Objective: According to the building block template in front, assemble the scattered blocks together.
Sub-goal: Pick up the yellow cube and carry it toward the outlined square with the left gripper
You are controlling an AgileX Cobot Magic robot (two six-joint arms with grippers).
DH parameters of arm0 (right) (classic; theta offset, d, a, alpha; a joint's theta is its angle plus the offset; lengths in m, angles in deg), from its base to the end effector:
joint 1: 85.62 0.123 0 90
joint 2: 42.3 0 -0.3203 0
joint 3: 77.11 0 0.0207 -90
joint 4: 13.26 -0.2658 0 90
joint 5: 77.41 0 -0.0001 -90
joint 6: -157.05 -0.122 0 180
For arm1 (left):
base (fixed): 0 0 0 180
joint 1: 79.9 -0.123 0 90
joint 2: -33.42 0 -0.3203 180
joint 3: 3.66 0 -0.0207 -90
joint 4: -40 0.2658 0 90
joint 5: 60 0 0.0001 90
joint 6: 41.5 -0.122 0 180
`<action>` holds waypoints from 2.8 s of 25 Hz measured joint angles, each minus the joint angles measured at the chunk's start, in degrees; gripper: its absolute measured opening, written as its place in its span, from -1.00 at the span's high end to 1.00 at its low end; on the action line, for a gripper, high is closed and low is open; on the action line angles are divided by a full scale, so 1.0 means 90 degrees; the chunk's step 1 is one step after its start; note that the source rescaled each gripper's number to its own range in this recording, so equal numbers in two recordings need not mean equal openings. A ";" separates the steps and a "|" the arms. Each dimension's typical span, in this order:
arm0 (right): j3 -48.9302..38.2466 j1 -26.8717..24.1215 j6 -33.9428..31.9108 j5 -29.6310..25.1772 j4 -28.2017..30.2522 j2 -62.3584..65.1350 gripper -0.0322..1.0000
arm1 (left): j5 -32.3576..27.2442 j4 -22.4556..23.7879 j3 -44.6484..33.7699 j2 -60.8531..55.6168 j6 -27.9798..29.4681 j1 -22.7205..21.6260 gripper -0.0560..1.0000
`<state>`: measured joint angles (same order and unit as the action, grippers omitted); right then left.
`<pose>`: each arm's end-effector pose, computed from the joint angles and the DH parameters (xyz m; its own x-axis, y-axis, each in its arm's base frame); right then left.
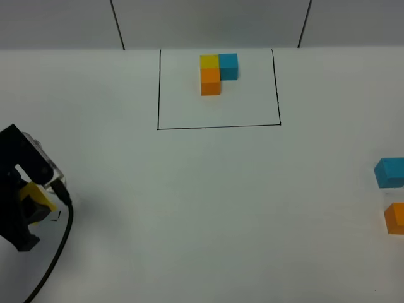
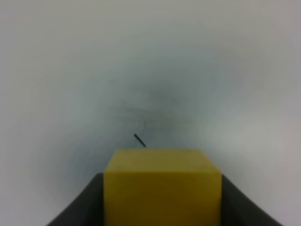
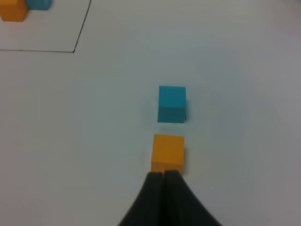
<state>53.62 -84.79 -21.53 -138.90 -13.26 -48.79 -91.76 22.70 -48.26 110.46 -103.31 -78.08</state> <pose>-0.0017 0.0000 0.2699 -0.4573 -0.0314 -0.8887 -0.0258 0.9994 -0.0220 0.2207 -0.0261 0.2067 -0.5271 0.7392 -0.4192 0.7177 0.6514 0.2462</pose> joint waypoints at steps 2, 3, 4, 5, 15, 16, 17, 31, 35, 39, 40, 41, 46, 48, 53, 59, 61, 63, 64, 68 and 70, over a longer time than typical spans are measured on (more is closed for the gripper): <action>0.0000 0.0000 0.0000 0.0000 0.0000 0.0000 0.94 | -0.0175 -0.0242 0.0000 0.0000 -0.1192 0.0000 -0.17; 0.0000 0.0000 0.0000 0.0000 0.0000 0.0000 0.94 | -0.0285 -0.0366 0.0000 0.0000 -0.1881 0.0000 -0.17; 0.0000 0.0000 0.0000 0.0000 0.0000 0.0000 0.94 | -0.0389 -0.0489 0.0000 0.0000 -0.2567 0.0000 -0.17; 0.0000 0.0000 0.0000 0.0000 0.0000 0.0000 0.94 | -0.0480 -0.0582 0.0000 0.0000 -0.3098 0.0000 -0.17; 0.0000 0.0000 0.0000 0.0000 0.0000 0.0000 0.94 | -0.0535 -0.0952 0.0000 0.0000 -0.4486 0.0000 -0.17; 0.0000 0.0000 0.0000 0.0000 0.0000 0.0000 0.94 | -0.0535 -0.0958 0.0000 0.0000 -0.4486 0.0000 -0.17; 0.0000 0.0000 0.0000 0.0000 0.0000 0.0000 0.94 | -0.0529 -0.1013 0.0000 0.0000 -0.4486 0.0000 -0.17; 0.0000 0.0000 0.0000 0.0000 0.0000 0.0000 0.94 | -0.0317 -0.1841 -0.0007 0.0000 -0.4511 0.0000 -0.17; 0.0000 0.0000 0.0000 0.0000 0.0000 0.0000 0.94 | -0.0316 -0.1995 -0.0007 0.0000 -0.4511 0.0000 -0.17; 0.0000 0.0000 0.0000 0.0000 0.0000 0.0000 0.94 | -0.0359 -0.2103 -0.0007 0.0000 -0.4482 0.0081 -0.17; 0.0000 0.0000 0.0000 0.0000 0.0000 0.0000 0.94 | -0.0347 -0.2109 -0.0007 0.0000 -0.4430 0.0167 -0.17; 0.0000 0.0000 0.0000 0.0000 0.0000 0.0000 0.94 | -0.0314 -0.2109 -0.0007 0.0000 -0.4385 0.0260 -0.17; 0.0000 0.0000 0.0000 0.0000 0.0000 0.0000 0.94 | -0.0050 -0.2256 -0.0007 0.0000 -0.4261 0.0617 -0.17; 0.0000 0.0000 0.0000 0.0000 0.0000 0.0000 0.94 | 0.0010 -0.2324 -0.0007 0.0006 -0.4261 0.0739 -0.17; 0.0000 0.0000 0.0000 0.0000 0.0000 0.0000 0.94 | 0.0111 -0.2513 -0.0001 0.0265 -0.4206 0.1108 -0.17; 0.0000 0.0000 0.0000 0.0000 0.0000 0.0000 0.94 | 0.0329 -0.2659 0.0338 0.0938 -0.4001 0.1777 -0.17; 0.0000 0.0000 0.0000 0.0000 0.0000 0.0000 0.94 | 0.0454 -0.2761 0.0473 0.1142 -0.3982 0.1975 -0.17; 0.0000 0.0000 0.0000 0.0000 0.0000 0.0000 0.94 | 0.0512 -0.2802 0.0594 0.1368 -0.3977 0.2152 -0.17; 0.0000 0.0000 0.0000 0.0000 0.0000 0.0000 0.94 | 0.0536 -0.2821 0.0664 0.1464 -0.3977 0.2235 -0.17; 0.0000 0.0000 0.0000 0.0000 0.0000 0.0000 0.94 | 0.0583 -0.2905 0.0908 0.1918 -0.3965 0.2465 -0.17; 0.0000 0.0000 0.0000 0.0000 0.0000 0.0000 0.94 | 0.0604 -0.2929 0.0991 0.2148 -0.3965 0.2527 -0.17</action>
<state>53.62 -84.79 -21.53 -138.90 -13.26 -48.79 -86.33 -3.66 -39.34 129.80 -139.00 -55.33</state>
